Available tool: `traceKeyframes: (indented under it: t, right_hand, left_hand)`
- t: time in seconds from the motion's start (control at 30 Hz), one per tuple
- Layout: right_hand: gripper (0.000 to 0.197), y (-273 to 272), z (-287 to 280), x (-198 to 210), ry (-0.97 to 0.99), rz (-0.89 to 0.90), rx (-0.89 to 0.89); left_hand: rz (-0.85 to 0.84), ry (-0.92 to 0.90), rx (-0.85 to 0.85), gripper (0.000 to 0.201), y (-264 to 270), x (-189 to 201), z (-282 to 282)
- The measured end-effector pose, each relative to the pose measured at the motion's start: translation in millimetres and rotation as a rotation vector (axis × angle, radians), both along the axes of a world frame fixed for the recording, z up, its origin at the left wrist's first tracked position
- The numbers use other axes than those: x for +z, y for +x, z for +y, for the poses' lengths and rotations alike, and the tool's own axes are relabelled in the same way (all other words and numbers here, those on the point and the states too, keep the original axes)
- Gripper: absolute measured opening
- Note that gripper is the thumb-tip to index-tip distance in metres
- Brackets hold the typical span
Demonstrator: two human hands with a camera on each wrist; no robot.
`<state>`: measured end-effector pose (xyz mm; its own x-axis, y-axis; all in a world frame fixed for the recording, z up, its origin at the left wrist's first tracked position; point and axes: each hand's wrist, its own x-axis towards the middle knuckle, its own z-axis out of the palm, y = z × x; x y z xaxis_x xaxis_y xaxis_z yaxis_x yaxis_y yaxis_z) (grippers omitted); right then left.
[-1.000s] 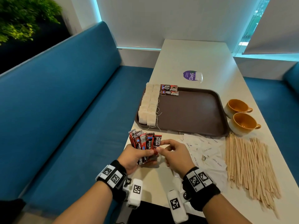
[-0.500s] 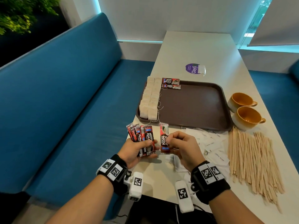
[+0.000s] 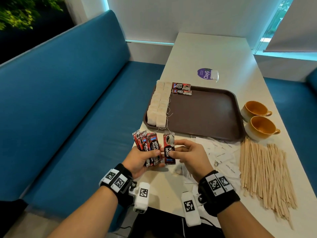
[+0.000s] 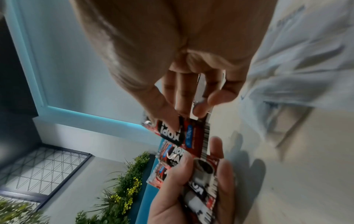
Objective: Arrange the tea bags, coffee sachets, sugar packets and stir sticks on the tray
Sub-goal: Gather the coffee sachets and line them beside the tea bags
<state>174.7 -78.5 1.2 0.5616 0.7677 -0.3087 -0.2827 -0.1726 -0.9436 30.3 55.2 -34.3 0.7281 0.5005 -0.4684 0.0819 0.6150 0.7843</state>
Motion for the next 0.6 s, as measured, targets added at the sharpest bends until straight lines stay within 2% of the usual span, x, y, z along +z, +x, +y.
traceKeyframes:
  t: [0.1, 0.27, 0.3, 0.47, 0.6]
  right_hand:
    - [0.029, 8.7, 3.9, -0.3, 0.008, 0.002, -0.058]
    - [0.052, 22.8, 7.6, 4.0, 0.079, 0.059, -0.064]
    - [0.052, 24.1, 8.5, 5.6, 0.088, 0.072, -0.054]
    - [0.030, 31.4, 15.0, 3.2, 0.066, 0.039, -0.091]
    - [0.023, 38.1, 17.4, -1.5, -0.014, -0.145, -0.022]
  left_hand:
    - [0.007, -0.040, 0.000, 0.032, 1.3, -1.4, 1.6]
    - [0.006, -0.038, -0.006, 0.038, 10.8, 9.7, -1.4]
    - [-0.016, -0.044, -0.003, 0.038, 13.9, 12.2, -2.7]
    - [-0.133, -0.105, 0.060, 0.042, 25.3, 15.9, -3.7]
    - [-0.120, -0.018, 0.091, 0.022, 30.9, 15.4, 0.7]
